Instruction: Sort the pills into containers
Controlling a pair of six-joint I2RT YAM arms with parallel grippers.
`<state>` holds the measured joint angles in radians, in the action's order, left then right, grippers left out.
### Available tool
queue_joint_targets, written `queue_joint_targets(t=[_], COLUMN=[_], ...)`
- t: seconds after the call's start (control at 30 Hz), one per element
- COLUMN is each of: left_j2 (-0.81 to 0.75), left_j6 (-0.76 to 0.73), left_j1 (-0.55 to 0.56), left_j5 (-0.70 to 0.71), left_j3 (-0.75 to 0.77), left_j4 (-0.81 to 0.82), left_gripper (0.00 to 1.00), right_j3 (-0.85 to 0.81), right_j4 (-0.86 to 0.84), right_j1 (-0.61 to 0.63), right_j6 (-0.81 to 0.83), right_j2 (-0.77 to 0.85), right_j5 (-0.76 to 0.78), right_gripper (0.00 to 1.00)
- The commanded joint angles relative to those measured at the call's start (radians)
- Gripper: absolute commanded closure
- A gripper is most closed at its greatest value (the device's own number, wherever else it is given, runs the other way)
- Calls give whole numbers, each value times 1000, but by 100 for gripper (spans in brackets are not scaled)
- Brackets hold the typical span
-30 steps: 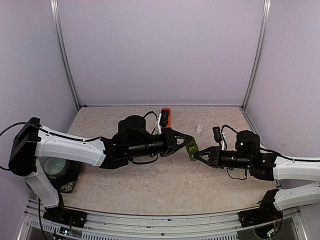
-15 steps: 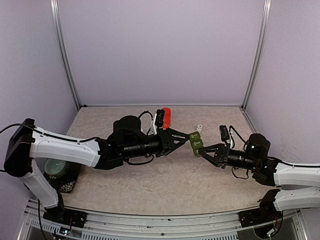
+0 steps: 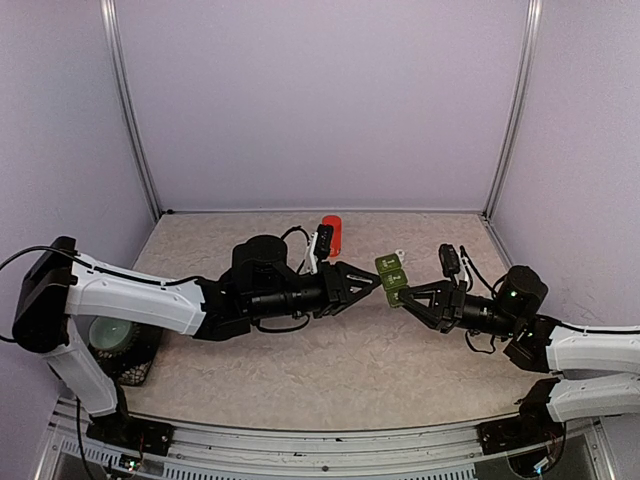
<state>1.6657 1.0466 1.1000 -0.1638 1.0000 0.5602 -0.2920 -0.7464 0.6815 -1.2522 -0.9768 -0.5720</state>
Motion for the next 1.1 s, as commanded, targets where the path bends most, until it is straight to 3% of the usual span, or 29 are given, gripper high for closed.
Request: queue_joint_targets(t=[0.0,0.87,1.07], left_j2=[11,52,52], left_j6=[-7,-1,3], left_j1=[-5,2,3], left_j5=[-16,-50,-53], left_j3=[41,89,87], left_j4=[34,28,47], left_gripper=[61,64,70], right_j3=[-7,-48,-67], right_j4=[17,50,114], right_j1=[-5,9,30], right_j6=[23,48,99], right_j2=[3,-15,-14], right_j5=[1,10,46], right_gripper=[100,100,100])
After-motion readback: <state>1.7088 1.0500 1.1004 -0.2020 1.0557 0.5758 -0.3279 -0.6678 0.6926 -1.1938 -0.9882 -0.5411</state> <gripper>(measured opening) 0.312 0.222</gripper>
